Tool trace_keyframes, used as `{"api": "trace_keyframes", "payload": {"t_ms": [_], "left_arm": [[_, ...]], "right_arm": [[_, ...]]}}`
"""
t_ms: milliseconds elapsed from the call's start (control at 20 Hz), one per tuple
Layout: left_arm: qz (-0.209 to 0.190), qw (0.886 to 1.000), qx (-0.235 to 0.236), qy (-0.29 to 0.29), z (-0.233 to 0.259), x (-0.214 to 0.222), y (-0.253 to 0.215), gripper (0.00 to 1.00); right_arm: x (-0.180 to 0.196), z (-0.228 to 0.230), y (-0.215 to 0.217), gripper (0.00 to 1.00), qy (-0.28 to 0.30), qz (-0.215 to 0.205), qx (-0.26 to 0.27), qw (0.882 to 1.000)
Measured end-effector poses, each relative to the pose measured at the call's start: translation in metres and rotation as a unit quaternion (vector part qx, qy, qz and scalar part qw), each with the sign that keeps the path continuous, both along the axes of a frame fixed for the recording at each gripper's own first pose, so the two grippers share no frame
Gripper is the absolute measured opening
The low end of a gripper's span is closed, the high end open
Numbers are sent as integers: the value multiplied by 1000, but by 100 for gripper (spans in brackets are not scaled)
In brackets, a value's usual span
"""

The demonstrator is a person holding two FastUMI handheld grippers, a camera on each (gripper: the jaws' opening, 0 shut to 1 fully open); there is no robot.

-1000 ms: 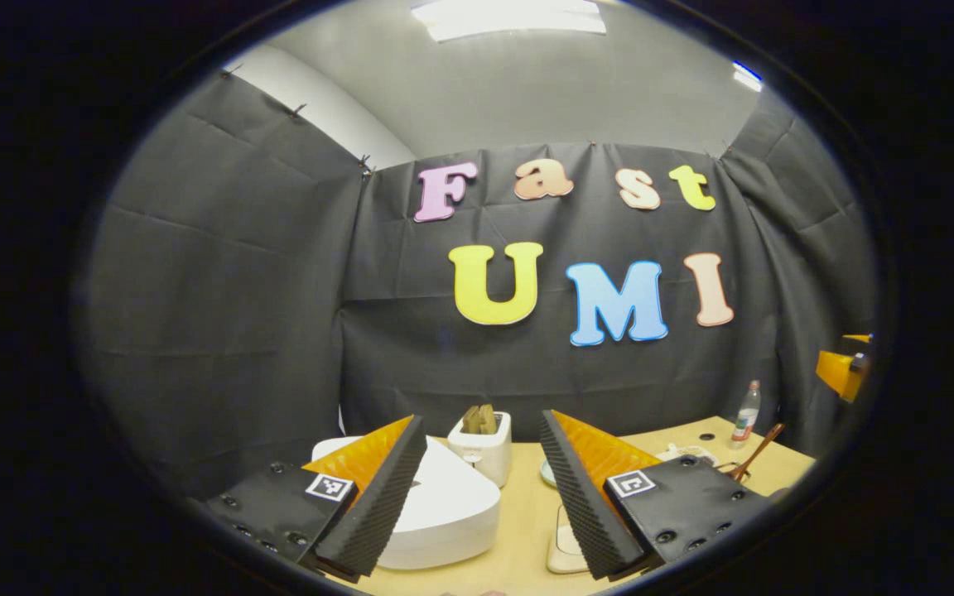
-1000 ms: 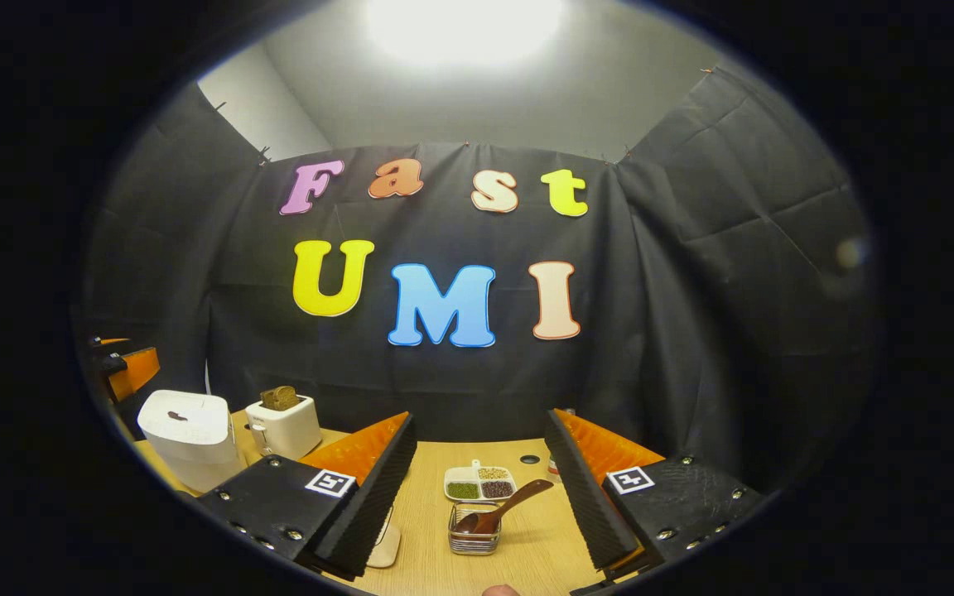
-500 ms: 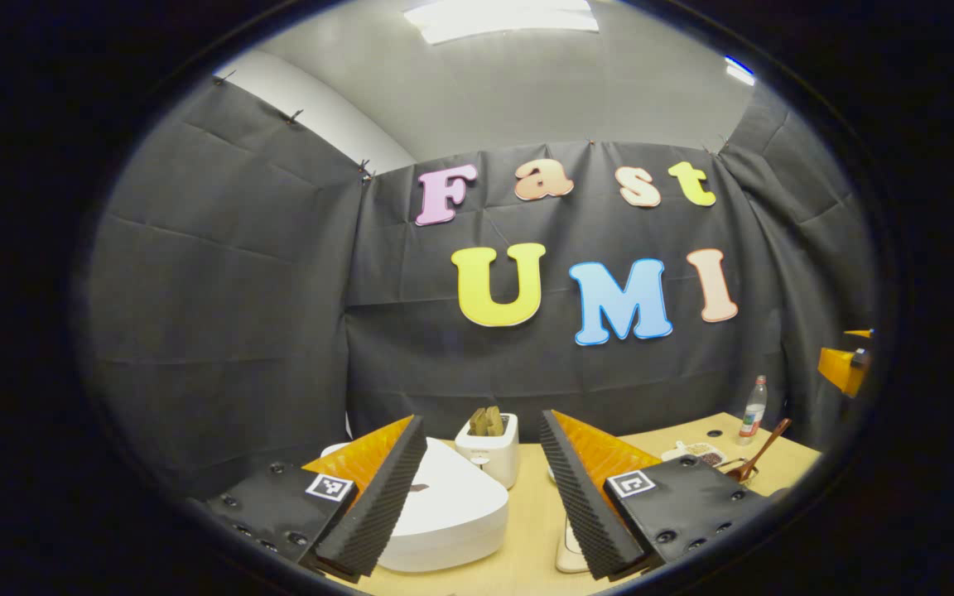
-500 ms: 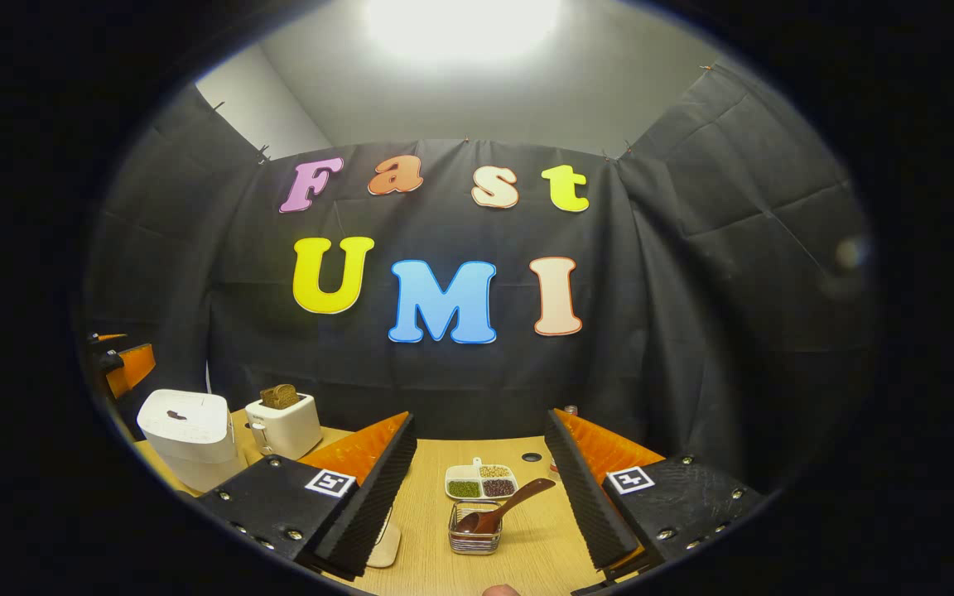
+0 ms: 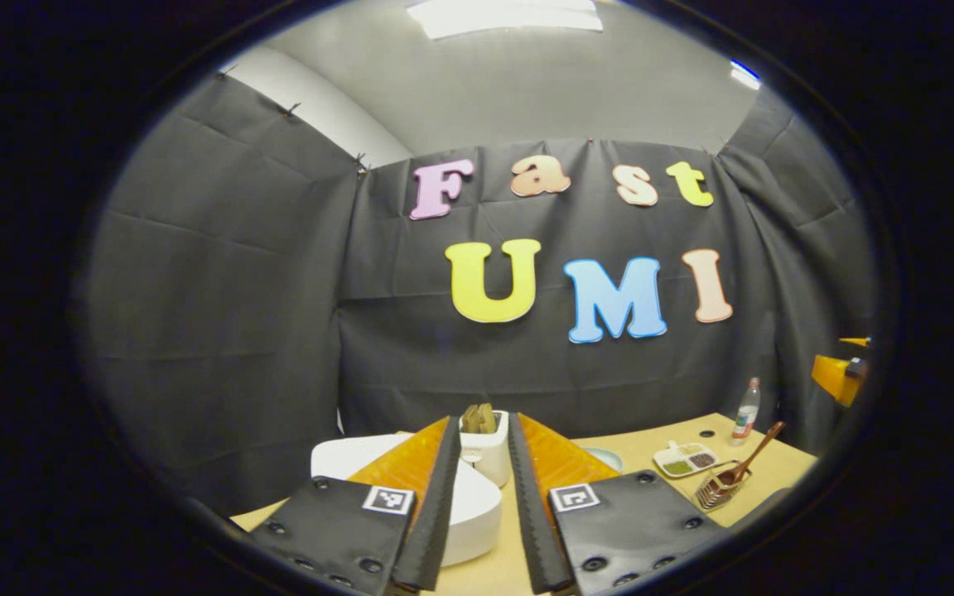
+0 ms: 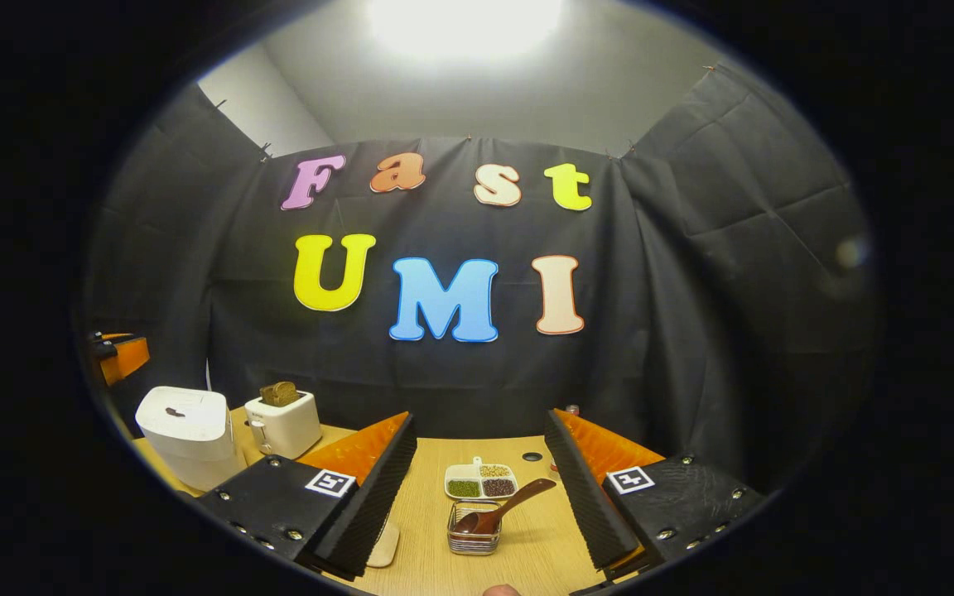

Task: Close the left gripper, press the button to open the rice cooker; take a wooden spoon from the chopstick holder with the right hand, scoop a spoonful of rice and pour it into the rice cooker, then put the wooden spoon back into the chopstick holder.

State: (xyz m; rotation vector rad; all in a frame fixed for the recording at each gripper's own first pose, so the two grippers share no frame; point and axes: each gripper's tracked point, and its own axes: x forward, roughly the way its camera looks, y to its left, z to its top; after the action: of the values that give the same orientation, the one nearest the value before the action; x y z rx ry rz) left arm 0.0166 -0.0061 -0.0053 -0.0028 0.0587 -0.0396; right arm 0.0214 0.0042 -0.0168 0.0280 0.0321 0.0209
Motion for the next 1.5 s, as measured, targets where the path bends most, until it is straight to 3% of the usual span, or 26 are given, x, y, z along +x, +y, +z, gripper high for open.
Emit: {"api": "trace_keyframes", "payload": {"t_ms": [200,300,1050,1500], "left_arm": [[32,999,21,-17,8,1,18,14],[29,999,20,-19,6,5,16,8],[79,995,-12,54,-62,76,95,11],[74,986,-31,144,-147,99,108,8]], "right_arm": [[4,2,5,95,-1,3,-2,1000],[4,3,9,95,-1,4,-4,1000],[1,0,16,95,11,-28,-23,999],[1,-14,14,95,33,-47,-23,998]]}}
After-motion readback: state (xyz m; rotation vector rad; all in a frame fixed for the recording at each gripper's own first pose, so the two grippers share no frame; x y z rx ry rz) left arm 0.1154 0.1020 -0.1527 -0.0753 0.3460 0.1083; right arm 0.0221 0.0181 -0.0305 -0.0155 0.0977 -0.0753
